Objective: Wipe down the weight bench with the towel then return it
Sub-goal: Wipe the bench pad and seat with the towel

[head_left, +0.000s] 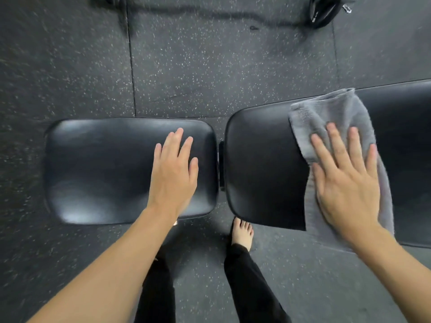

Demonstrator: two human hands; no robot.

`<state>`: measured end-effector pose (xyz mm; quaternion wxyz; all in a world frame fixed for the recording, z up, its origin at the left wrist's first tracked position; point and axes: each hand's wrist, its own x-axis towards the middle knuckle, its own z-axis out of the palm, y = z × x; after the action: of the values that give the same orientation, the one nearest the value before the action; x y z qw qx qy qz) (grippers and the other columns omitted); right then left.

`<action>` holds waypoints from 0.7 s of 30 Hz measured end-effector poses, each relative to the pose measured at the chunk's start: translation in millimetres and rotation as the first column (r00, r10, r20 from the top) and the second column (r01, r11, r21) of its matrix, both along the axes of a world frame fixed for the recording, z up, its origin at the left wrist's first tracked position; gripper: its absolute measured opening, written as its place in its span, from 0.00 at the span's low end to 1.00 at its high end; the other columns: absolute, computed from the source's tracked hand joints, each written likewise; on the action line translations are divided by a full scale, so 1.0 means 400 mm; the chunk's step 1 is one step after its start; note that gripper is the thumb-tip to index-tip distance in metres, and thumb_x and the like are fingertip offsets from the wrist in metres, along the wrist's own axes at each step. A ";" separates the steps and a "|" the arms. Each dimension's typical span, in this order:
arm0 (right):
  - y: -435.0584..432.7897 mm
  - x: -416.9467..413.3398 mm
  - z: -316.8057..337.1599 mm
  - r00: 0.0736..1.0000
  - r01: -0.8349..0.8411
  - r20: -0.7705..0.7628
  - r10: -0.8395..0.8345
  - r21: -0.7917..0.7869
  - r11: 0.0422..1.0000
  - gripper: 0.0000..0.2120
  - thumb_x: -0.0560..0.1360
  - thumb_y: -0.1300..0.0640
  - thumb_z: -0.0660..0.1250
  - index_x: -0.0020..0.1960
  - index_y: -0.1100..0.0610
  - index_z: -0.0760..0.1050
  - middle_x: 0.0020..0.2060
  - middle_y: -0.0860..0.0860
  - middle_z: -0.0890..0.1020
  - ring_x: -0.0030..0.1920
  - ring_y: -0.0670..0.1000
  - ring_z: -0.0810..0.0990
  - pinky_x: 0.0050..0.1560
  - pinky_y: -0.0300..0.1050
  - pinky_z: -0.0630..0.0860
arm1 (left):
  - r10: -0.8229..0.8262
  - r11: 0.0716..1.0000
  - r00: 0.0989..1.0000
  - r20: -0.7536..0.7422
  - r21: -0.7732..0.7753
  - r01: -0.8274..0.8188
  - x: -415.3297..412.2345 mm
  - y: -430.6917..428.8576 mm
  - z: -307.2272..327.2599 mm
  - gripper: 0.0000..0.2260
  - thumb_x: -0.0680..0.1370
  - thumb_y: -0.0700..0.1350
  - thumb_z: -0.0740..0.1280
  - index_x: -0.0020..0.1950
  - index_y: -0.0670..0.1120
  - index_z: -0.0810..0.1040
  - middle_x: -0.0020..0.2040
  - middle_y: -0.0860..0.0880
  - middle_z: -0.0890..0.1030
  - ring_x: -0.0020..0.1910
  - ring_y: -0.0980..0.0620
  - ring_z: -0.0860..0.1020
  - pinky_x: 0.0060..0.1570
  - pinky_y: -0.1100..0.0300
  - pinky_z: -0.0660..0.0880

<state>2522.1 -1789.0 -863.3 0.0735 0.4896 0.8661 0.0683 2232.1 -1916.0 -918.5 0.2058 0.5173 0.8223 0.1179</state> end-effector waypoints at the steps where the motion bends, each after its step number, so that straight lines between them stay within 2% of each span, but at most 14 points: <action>1: -0.007 -0.012 -0.004 0.999 0.028 -0.026 -0.028 -0.010 1.000 0.25 0.86 0.51 0.52 0.82 0.52 0.60 0.83 0.54 0.60 0.82 0.63 0.55 0.80 0.63 0.48 | -0.005 1.000 1.000 -0.004 0.002 0.005 -0.021 -0.012 -0.001 0.20 0.83 0.42 0.63 0.75 0.37 0.71 0.78 0.38 0.68 0.78 0.38 0.65 0.76 0.38 0.61; 3: -0.035 -0.067 -0.021 0.997 0.032 -0.068 -0.035 -0.044 0.998 0.25 0.85 0.52 0.53 0.81 0.54 0.62 0.82 0.55 0.60 0.82 0.64 0.55 0.80 0.64 0.50 | -0.021 1.000 1.000 -0.012 0.001 0.021 -0.060 -0.033 -0.001 0.21 0.84 0.42 0.62 0.75 0.37 0.71 0.79 0.38 0.67 0.79 0.38 0.64 0.77 0.38 0.59; 6: -0.110 -0.185 -0.080 0.992 -0.054 -0.121 0.038 -0.133 0.990 0.24 0.84 0.56 0.57 0.80 0.57 0.66 0.81 0.55 0.63 0.81 0.64 0.58 0.79 0.65 0.54 | -0.053 0.999 0.997 -0.049 0.009 0.053 -0.112 -0.066 -0.004 0.21 0.84 0.43 0.62 0.76 0.38 0.70 0.79 0.38 0.66 0.80 0.38 0.63 0.77 0.38 0.59; 9: -0.161 -0.309 -0.139 0.959 -0.022 -0.281 -0.041 -0.217 0.976 0.22 0.85 0.59 0.59 0.78 0.57 0.68 0.80 0.54 0.66 0.81 0.61 0.59 0.81 0.62 0.53 | -0.063 0.998 0.993 -0.100 0.025 0.066 -0.169 -0.112 -0.010 0.21 0.83 0.44 0.62 0.76 0.38 0.70 0.80 0.38 0.66 0.80 0.38 0.63 0.77 0.38 0.58; 12: -0.232 -0.434 -0.199 0.841 -0.014 -0.498 -0.211 -0.410 0.912 0.21 0.86 0.59 0.55 0.79 0.55 0.66 0.80 0.51 0.65 0.83 0.54 0.57 0.82 0.56 0.50 | -0.067 0.996 0.985 -0.158 0.041 0.075 -0.245 -0.171 -0.017 0.21 0.83 0.43 0.62 0.76 0.37 0.70 0.80 0.37 0.65 0.80 0.37 0.62 0.78 0.38 0.57; 14: -0.303 -0.519 -0.239 0.741 -0.037 -0.580 -0.338 -0.538 0.842 0.21 0.87 0.60 0.55 0.80 0.55 0.66 0.81 0.51 0.63 0.83 0.52 0.55 0.82 0.58 0.53 | -0.087 0.994 0.972 -0.217 0.045 0.099 -0.296 -0.208 -0.025 0.22 0.83 0.43 0.61 0.76 0.37 0.70 0.80 0.37 0.64 0.81 0.37 0.61 0.78 0.38 0.57; 18: -0.379 -0.605 -0.286 0.660 0.079 -0.611 -0.437 -0.523 0.849 0.21 0.87 0.59 0.54 0.79 0.53 0.65 0.81 0.50 0.62 0.83 0.53 0.52 0.80 0.64 0.53 | -0.090 0.992 0.947 -0.309 0.061 0.115 -0.375 -0.252 -0.041 0.22 0.84 0.46 0.58 0.78 0.41 0.68 0.81 0.39 0.62 0.81 0.38 0.60 0.79 0.38 0.54; 21: -0.444 -0.688 -0.269 0.685 -0.041 -0.654 -0.320 -0.474 0.880 0.22 0.85 0.58 0.56 0.79 0.54 0.66 0.81 0.50 0.63 0.83 0.54 0.54 0.81 0.64 0.52 | 0.006 0.991 0.964 -0.267 0.127 0.029 -0.414 -0.263 -0.043 0.21 0.85 0.43 0.58 0.78 0.41 0.69 0.81 0.40 0.63 0.81 0.39 0.60 0.79 0.38 0.53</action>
<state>2247.0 -1966.5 -970.8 -0.1523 0.5123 0.7752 -0.3367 2066.7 -2021.2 -935.8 0.0600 0.5455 0.8300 0.0994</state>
